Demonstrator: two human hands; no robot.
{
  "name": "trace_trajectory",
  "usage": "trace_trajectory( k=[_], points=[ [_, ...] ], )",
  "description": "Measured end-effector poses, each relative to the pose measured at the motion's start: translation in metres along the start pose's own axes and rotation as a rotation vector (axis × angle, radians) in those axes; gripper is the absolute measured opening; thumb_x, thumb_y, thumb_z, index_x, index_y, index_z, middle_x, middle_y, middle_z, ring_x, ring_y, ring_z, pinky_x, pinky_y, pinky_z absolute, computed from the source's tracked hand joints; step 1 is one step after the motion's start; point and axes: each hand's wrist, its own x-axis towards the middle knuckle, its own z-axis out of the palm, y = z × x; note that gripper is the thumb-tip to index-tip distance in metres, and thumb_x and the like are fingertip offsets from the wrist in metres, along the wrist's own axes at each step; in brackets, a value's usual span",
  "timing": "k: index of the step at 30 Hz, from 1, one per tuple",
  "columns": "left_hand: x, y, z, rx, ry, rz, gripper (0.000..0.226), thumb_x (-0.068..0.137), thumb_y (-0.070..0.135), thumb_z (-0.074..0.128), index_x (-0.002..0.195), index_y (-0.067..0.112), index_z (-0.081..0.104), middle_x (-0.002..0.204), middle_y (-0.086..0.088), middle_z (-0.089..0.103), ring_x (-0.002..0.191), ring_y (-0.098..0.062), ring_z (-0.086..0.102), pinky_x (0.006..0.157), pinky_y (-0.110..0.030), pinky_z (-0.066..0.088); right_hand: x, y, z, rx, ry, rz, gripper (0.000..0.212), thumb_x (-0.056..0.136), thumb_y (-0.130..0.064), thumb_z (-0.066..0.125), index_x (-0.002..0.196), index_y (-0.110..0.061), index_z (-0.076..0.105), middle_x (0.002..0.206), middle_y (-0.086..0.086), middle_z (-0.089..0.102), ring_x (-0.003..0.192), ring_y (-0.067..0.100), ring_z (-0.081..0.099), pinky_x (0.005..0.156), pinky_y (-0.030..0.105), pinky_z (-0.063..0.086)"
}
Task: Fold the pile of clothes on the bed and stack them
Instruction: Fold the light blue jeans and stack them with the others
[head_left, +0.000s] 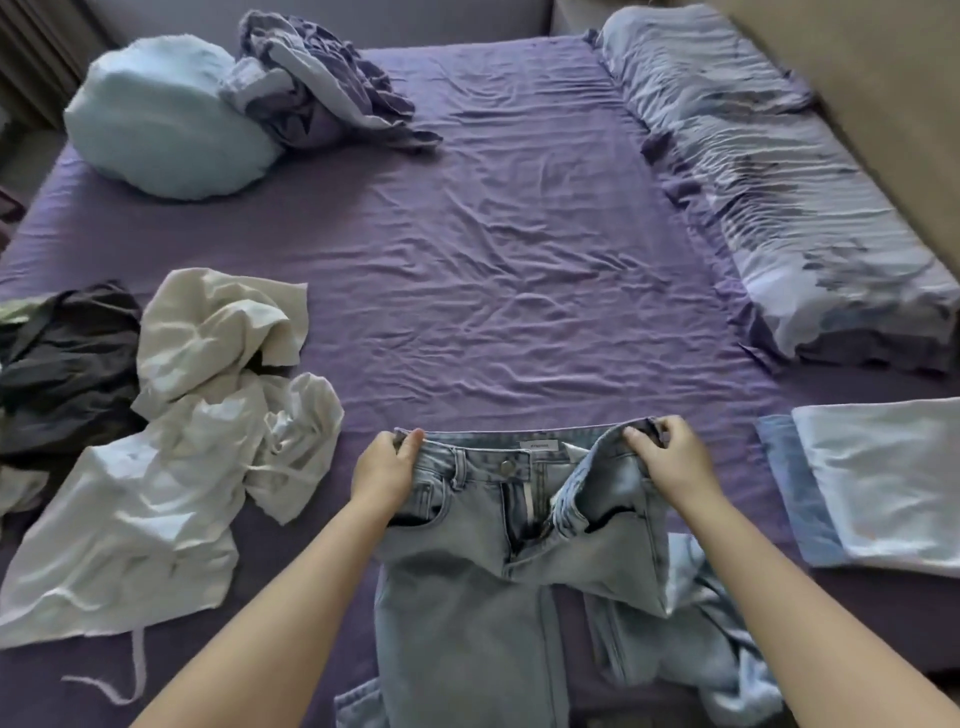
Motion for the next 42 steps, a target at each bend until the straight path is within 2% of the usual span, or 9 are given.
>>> trace_trajectory(
  k=[11, 15, 19, 26, 31, 35, 38, 39, 42],
  points=[
    [0.082, 0.023, 0.022, -0.067, 0.174, -0.042, 0.036, 0.096, 0.05, 0.045, 0.088, 0.015, 0.049, 0.079, 0.004, 0.055, 0.086, -0.025, 0.053, 0.07, -0.035, 0.032, 0.113, -0.006, 0.035, 0.048, -0.029, -0.073, 0.017, 0.089, -0.025, 0.065, 0.097, -0.011, 0.06, 0.087, 0.002, 0.061, 0.085, 0.023, 0.055, 0.07, 0.028, 0.034],
    [0.12, 0.034, 0.05, 0.123, 0.241, -0.015, 0.033, 0.095, 0.035, 0.053, 0.118, 0.011, 0.053, 0.118, -0.013, 0.057, 0.115, -0.034, 0.049, 0.091, -0.042, 0.038, 0.164, -0.003, 0.063, -0.071, -0.098, -0.093, 0.039, 0.09, -0.016, 0.061, 0.128, -0.009, 0.054, 0.117, 0.011, 0.062, 0.101, 0.026, 0.057, 0.081, 0.028, 0.038],
    [0.121, 0.024, 0.099, 0.431, 0.25, 0.128, 0.045, 0.089, 0.025, 0.061, 0.133, 0.019, 0.052, 0.143, -0.007, 0.042, 0.138, -0.028, 0.027, 0.112, -0.043, 0.02, 0.17, 0.02, 0.105, -0.395, -0.298, -0.24, 0.04, 0.089, -0.012, 0.06, 0.128, -0.006, 0.056, 0.13, 0.014, 0.057, 0.123, 0.03, 0.048, 0.104, 0.036, 0.033],
    [0.092, 0.003, 0.152, 0.349, -0.039, 0.256, 0.022, 0.092, 0.032, 0.058, 0.11, 0.031, 0.07, 0.114, 0.015, 0.062, 0.117, -0.013, 0.043, 0.087, -0.027, 0.03, 0.113, 0.041, 0.159, -0.407, -0.336, -0.542, 0.034, 0.085, -0.019, 0.069, 0.118, -0.01, 0.065, 0.137, 0.013, 0.053, 0.135, 0.033, 0.039, 0.108, 0.051, 0.03],
    [0.086, -0.011, 0.151, 0.219, -0.095, 0.127, 0.017, 0.087, 0.028, 0.067, 0.102, 0.03, 0.074, 0.11, 0.008, 0.062, 0.113, -0.015, 0.046, 0.095, -0.024, 0.033, 0.093, 0.075, 0.174, -0.682, -0.578, -0.544, 0.077, 0.085, -0.062, 0.052, 0.146, -0.046, 0.009, 0.159, -0.001, -0.007, 0.144, 0.021, -0.02, 0.11, 0.061, 0.014],
    [0.085, -0.013, 0.152, 0.308, -0.12, 0.113, 0.019, 0.091, 0.033, 0.061, 0.104, 0.041, 0.071, 0.11, 0.014, 0.058, 0.111, -0.013, 0.043, 0.09, -0.025, 0.032, 0.089, 0.079, 0.17, -0.837, -0.556, -0.591, 0.091, 0.055, -0.045, 0.087, 0.137, -0.036, 0.048, 0.149, 0.016, 0.038, 0.138, 0.038, 0.032, 0.091, 0.067, 0.04],
    [0.091, -0.007, 0.154, 0.388, -0.139, 0.178, 0.018, 0.091, 0.037, 0.059, 0.103, 0.045, 0.07, 0.107, 0.014, 0.058, 0.107, -0.013, 0.045, 0.082, -0.027, 0.03, 0.085, 0.082, 0.179, -0.824, -0.532, -0.535, 0.081, 0.086, -0.044, 0.057, 0.147, -0.049, 0.003, 0.158, 0.005, -0.016, 0.139, 0.027, -0.03, 0.11, 0.061, 0.013],
    [0.094, -0.006, 0.155, 0.393, -0.168, 0.207, 0.019, 0.091, 0.036, 0.059, 0.103, 0.044, 0.07, 0.105, 0.012, 0.059, 0.106, -0.014, 0.047, 0.082, -0.028, 0.031, 0.081, 0.079, 0.18, -0.777, -0.517, -0.504, 0.076, 0.088, -0.042, 0.055, 0.147, -0.048, 0.008, 0.159, 0.004, -0.016, 0.14, 0.027, -0.029, 0.111, 0.059, 0.012],
    [0.099, -0.006, 0.159, 0.373, -0.228, 0.284, 0.02, 0.088, 0.033, 0.063, 0.103, 0.041, 0.072, 0.103, 0.009, 0.059, 0.102, -0.016, 0.05, 0.081, -0.029, 0.034, 0.069, 0.063, 0.176, -0.626, -0.366, -0.457, 0.059, 0.069, -0.022, 0.081, 0.125, -0.028, 0.063, 0.144, 0.019, 0.044, 0.134, 0.046, 0.035, 0.096, 0.059, 0.04]
  ],
)
